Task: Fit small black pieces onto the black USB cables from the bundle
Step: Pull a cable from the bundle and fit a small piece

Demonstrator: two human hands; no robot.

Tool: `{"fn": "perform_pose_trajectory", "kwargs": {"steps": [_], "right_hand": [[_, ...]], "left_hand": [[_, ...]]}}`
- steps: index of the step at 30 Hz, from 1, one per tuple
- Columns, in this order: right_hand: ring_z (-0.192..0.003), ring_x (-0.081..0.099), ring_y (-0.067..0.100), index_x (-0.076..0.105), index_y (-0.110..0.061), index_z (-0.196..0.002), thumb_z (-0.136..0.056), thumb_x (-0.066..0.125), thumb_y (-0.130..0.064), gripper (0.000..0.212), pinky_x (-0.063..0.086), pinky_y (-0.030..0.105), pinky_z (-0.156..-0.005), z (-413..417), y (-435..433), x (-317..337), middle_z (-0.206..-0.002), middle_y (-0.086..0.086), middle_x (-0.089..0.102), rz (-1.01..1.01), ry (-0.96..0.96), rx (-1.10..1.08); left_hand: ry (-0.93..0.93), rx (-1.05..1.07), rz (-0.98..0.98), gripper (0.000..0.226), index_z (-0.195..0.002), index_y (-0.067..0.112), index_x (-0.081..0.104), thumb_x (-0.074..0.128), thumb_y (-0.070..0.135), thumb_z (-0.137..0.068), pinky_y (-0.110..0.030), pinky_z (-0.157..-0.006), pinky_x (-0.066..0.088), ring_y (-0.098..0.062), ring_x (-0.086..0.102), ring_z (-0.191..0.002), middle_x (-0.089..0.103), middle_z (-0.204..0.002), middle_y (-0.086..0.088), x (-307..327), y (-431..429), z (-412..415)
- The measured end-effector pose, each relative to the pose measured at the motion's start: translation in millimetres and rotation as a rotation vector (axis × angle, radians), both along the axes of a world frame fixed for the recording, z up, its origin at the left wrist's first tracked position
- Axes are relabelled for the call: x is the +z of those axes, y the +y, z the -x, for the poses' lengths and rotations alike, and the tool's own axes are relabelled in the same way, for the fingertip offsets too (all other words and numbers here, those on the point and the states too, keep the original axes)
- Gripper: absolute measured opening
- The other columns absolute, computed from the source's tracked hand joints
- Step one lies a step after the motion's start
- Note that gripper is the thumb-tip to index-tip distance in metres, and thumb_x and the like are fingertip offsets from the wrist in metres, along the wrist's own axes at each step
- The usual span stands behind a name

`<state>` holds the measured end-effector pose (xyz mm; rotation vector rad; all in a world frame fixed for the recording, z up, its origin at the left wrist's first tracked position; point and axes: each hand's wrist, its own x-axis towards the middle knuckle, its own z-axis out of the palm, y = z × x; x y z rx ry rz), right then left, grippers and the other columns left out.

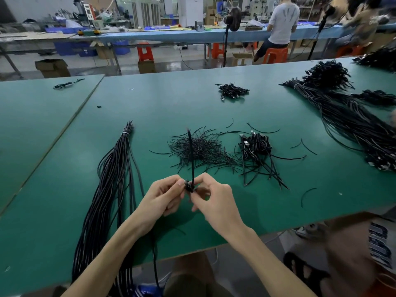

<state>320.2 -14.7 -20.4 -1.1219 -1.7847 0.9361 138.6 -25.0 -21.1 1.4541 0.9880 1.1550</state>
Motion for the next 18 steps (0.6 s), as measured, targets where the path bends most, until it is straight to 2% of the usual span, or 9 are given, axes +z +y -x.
{"fn": "perform_pose_trajectory", "kwargs": {"steps": [2, 5, 7, 9, 11, 14, 16, 18], "right_hand": [[-0.075, 0.074, 0.011, 0.071, -0.017, -0.105, -0.096, 0.069, -0.006, 0.014, 0.063, 0.03, -0.07, -0.9, 2.8, -0.5, -0.088, -0.006, 0.077, 0.029, 0.101, -0.012], [-0.1, 0.074, 0.007, 0.075, -0.012, -0.112, -0.096, 0.065, 0.003, 0.024, 0.057, 0.023, -0.091, -3.2, 9.1, 4.2, -0.103, -0.004, 0.079, 0.082, 0.279, 0.013], [-0.104, 0.073, 0.012, 0.076, -0.013, -0.113, -0.098, 0.061, 0.001, 0.025, 0.056, 0.025, -0.094, -2.8, 10.9, 8.4, -0.106, -0.001, 0.079, 0.161, 0.41, 0.054], [-0.106, 0.073, 0.017, 0.077, -0.015, -0.109, -0.099, 0.064, -0.011, 0.017, 0.057, 0.032, -0.095, -1.8, 13.0, 11.7, -0.106, 0.002, 0.079, 0.237, 0.499, 0.067], [-0.105, 0.073, 0.016, 0.077, -0.016, -0.105, -0.095, 0.072, -0.016, 0.011, 0.056, 0.03, -0.094, 0.5, 14.6, 14.2, -0.105, 0.001, 0.079, 0.266, 0.516, 0.061], [-0.11, 0.07, 0.007, 0.072, -0.02, -0.111, -0.088, 0.079, -0.005, 0.028, 0.055, 0.023, -0.094, 6.8, 13.4, 15.3, -0.11, -0.008, 0.077, 0.221, 0.447, 0.058], [-0.111, 0.07, 0.005, 0.069, -0.021, -0.121, -0.087, 0.081, -0.008, 0.039, 0.056, 0.021, -0.093, 8.1, 11.6, 16.6, -0.112, -0.013, 0.076, 0.286, 0.453, 0.064], [-0.11, 0.069, 0.005, 0.067, -0.02, -0.126, -0.086, 0.084, -0.017, 0.043, 0.056, 0.021, -0.093, 7.0, 12.2, 18.9, -0.114, -0.007, 0.075, 0.38, 0.436, 0.048]], "left_hand": [[0.019, -0.015, 0.011, 0.034, -0.076, 0.013, 0.056, 0.052, 0.033, -0.104, -0.02, -0.041, 0.029, -0.016, 0.024, -0.044, 0.03, -0.055, -0.004, -0.7, 0.1, -2.4], [0.042, -0.01, 0.023, 0.035, -0.075, 0.011, 0.055, 0.053, 0.03, -0.105, -0.022, -0.04, 0.029, -0.017, 0.023, -0.045, 0.029, -0.056, -0.004, -0.9, 0.2, -4.9], [0.038, 0.004, 0.029, 0.035, -0.076, 0.008, 0.055, 0.051, 0.025, -0.107, -0.021, -0.04, 0.029, -0.016, 0.023, -0.045, 0.028, -0.056, -0.004, -0.2, 0.6, -4.6], [0.049, 0.008, 0.028, 0.035, -0.076, 0.008, 0.054, 0.049, 0.023, -0.107, -0.02, -0.04, 0.029, -0.016, 0.023, -0.044, 0.027, -0.055, -0.004, 0.5, 0.8, -5.6], [0.071, 0.015, 0.023, 0.034, -0.074, 0.011, 0.054, 0.049, 0.023, -0.106, -0.02, -0.04, 0.029, -0.015, 0.023, -0.042, 0.028, -0.053, -0.003, 0.1, 0.1, -7.4], [0.093, 0.052, 0.0, 0.035, -0.075, 0.008, 0.052, 0.049, 0.024, -0.106, -0.022, -0.039, 0.028, -0.015, 0.025, -0.041, 0.028, -0.052, -0.003, -1.8, 0.8, -7.2], [0.092, 0.082, -0.022, 0.034, -0.075, 0.012, 0.052, 0.048, 0.025, -0.107, -0.022, -0.039, 0.027, -0.016, 0.024, -0.042, 0.028, -0.053, -0.003, -2.5, 1.1, -6.8], [0.089, 0.108, -0.026, 0.036, -0.074, 0.017, 0.052, 0.048, 0.028, -0.107, -0.022, -0.039, 0.027, -0.016, 0.024, -0.043, 0.029, -0.053, -0.001, -3.3, 1.1, -5.7]]}}
